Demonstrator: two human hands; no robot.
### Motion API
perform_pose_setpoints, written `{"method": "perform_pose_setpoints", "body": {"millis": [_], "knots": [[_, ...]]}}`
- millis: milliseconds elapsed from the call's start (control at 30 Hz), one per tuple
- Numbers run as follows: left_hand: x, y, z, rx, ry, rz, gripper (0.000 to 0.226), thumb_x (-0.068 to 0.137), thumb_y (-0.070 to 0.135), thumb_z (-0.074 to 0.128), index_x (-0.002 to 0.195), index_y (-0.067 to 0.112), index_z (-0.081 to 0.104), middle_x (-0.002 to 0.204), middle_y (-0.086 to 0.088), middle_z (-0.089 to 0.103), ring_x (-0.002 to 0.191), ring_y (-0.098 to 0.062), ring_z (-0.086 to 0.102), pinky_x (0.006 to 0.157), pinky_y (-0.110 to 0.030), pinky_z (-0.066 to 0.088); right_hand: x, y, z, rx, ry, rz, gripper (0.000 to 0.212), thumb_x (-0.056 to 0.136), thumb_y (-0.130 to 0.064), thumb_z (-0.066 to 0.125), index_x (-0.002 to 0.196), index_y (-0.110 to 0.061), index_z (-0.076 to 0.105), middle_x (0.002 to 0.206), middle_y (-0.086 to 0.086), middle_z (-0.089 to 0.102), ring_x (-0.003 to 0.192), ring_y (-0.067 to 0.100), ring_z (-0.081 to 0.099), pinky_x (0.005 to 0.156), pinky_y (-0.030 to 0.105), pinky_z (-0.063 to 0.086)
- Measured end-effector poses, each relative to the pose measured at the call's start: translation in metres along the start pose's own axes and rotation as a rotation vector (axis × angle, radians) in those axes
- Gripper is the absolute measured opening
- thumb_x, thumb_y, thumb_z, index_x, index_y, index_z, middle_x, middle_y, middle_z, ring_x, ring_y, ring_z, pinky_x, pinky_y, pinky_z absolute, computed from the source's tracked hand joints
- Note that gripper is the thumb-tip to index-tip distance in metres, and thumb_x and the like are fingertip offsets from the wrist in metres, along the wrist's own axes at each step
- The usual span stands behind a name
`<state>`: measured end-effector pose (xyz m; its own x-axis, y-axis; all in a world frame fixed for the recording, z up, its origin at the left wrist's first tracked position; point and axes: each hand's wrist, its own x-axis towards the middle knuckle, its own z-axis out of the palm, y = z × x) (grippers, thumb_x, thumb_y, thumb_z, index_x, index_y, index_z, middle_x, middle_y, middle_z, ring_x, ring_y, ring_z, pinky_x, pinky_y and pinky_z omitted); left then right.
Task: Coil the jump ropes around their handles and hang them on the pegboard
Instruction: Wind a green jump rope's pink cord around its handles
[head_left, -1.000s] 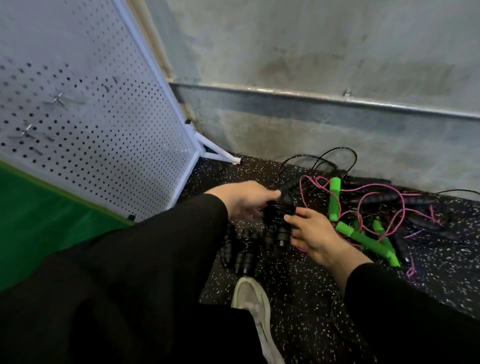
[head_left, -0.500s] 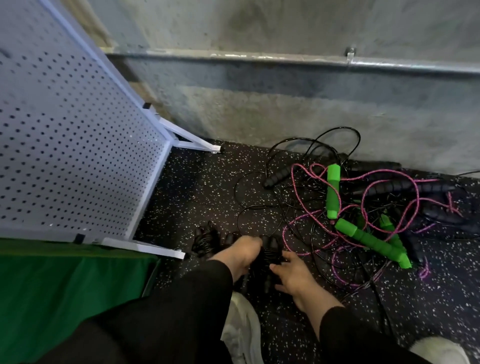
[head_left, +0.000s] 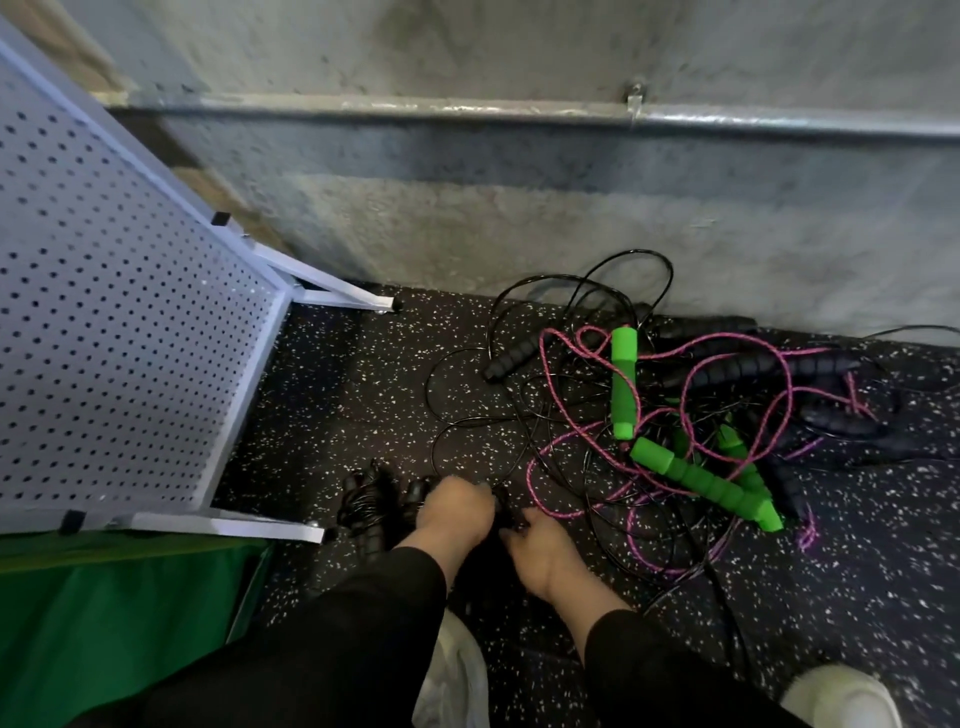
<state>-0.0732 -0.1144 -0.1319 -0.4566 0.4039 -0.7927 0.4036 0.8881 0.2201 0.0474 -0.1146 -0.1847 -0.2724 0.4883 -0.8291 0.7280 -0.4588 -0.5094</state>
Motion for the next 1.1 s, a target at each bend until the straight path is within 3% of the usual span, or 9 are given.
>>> {"method": "perform_pose_setpoints", "body": {"millis": [133, 267, 433, 567, 633, 733, 833, 967, 1100], "knots": [[-0.012, 0.021, -0.004, 0.103, 0.195, 0.168, 0.032, 0.103, 0.034, 0.046, 0.115, 0.013, 0.066, 0.110, -0.011, 0.071, 0.107, -0.032, 0.065, 0.090, -0.036, 0.051, -0.002, -0.010, -0.034, -0.105, 0.362, -0.152, 0.031, 0.103, -0.029, 0.052, 0.127, -0.014, 0.065, 0.118, 0.008, 0.071, 0.104, 0.023, 0.066, 0.088, 0.027, 0.049], [-0.021, 0.044, -0.003, 0.156, 0.162, 0.414, 0.031, 0.105, 0.034, 0.047, 0.122, 0.016, 0.066, 0.111, -0.009, 0.072, 0.106, -0.029, 0.066, 0.087, -0.033, 0.050, 0.010, -0.022, -0.084, -0.172, 0.551, -0.266, 0.032, 0.100, -0.026, 0.055, 0.129, -0.013, 0.063, 0.119, 0.011, 0.068, 0.106, 0.028, 0.064, 0.091, 0.034, 0.052], [-0.025, 0.069, -0.001, 0.143, 0.069, 0.577, 0.030, 0.105, 0.034, 0.048, 0.125, 0.019, 0.065, 0.100, -0.007, 0.074, 0.097, -0.027, 0.067, 0.082, -0.034, 0.052, 0.030, -0.035, -0.136, -0.495, 0.398, -0.133, 0.054, 0.102, -0.031, 0.049, 0.154, -0.023, 0.036, 0.153, 0.015, 0.037, 0.134, 0.038, 0.042, 0.111, 0.046, 0.040], [-0.023, 0.079, 0.001, 0.100, 0.081, 0.610, 0.029, 0.104, 0.032, 0.050, 0.126, 0.020, 0.066, 0.107, -0.006, 0.074, 0.101, -0.026, 0.066, 0.087, -0.035, 0.053, 0.033, -0.043, -0.140, -0.581, 0.419, 0.026, 0.046, 0.099, -0.027, 0.056, 0.143, -0.032, 0.047, 0.146, 0.008, 0.025, 0.128, 0.034, 0.037, 0.106, 0.050, 0.042], [-0.020, 0.081, 0.001, 0.080, 0.088, 0.603, 0.029, 0.104, 0.032, 0.050, 0.125, 0.021, 0.066, 0.109, -0.005, 0.074, 0.103, -0.024, 0.066, 0.088, -0.034, 0.052, 0.037, -0.043, -0.137, -0.598, 0.443, 0.082, 0.043, 0.098, -0.026, 0.057, 0.140, -0.032, 0.050, 0.142, 0.009, 0.026, 0.127, 0.035, 0.038, 0.104, 0.052, 0.043], [-0.018, 0.082, 0.003, 0.053, 0.097, 0.592, 0.029, 0.104, 0.033, 0.050, 0.124, 0.021, 0.067, 0.094, -0.004, 0.074, 0.083, -0.023, 0.064, 0.074, -0.031, 0.050, 0.038, -0.041, -0.142, -0.600, 0.459, 0.173, 0.044, 0.099, -0.026, 0.054, 0.142, -0.032, 0.049, 0.142, 0.012, 0.032, 0.131, 0.038, 0.037, 0.107, 0.054, 0.040], [-0.020, 0.085, 0.003, 0.031, 0.102, 0.580, 0.028, 0.104, 0.033, 0.049, 0.123, 0.022, 0.067, 0.090, -0.005, 0.073, 0.081, -0.027, 0.065, 0.068, -0.031, 0.047, 0.034, -0.036, -0.150, -0.647, 0.530, 0.097, 0.037, 0.101, -0.029, 0.052, 0.137, -0.025, 0.055, 0.136, 0.016, 0.045, 0.127, 0.038, 0.045, 0.104, 0.052, 0.043], [-0.035, 0.097, -0.008, 0.031, 0.186, 0.614, 0.029, 0.105, 0.031, 0.048, 0.124, 0.021, 0.067, 0.099, -0.006, 0.074, 0.094, -0.027, 0.067, 0.080, -0.034, 0.052, 0.011, -0.045, -0.161, -0.506, 0.679, -0.079, 0.035, 0.099, -0.042, 0.056, 0.122, -0.018, 0.047, 0.109, 0.013, 0.063, 0.102, 0.036, 0.062, 0.083, 0.046, 0.054], [-0.058, 0.114, -0.027, -0.011, 0.308, 0.703, 0.036, 0.103, 0.024, 0.048, 0.137, 0.021, 0.060, 0.122, -0.005, 0.068, 0.112, -0.026, 0.063, 0.094, -0.036, 0.050, -0.020, -0.067, -0.182, -0.317, 0.549, -0.061, 0.046, 0.094, -0.042, 0.064, 0.119, -0.008, 0.044, 0.100, 0.014, 0.068, 0.093, 0.035, 0.068, 0.075, 0.039, 0.052]]}}
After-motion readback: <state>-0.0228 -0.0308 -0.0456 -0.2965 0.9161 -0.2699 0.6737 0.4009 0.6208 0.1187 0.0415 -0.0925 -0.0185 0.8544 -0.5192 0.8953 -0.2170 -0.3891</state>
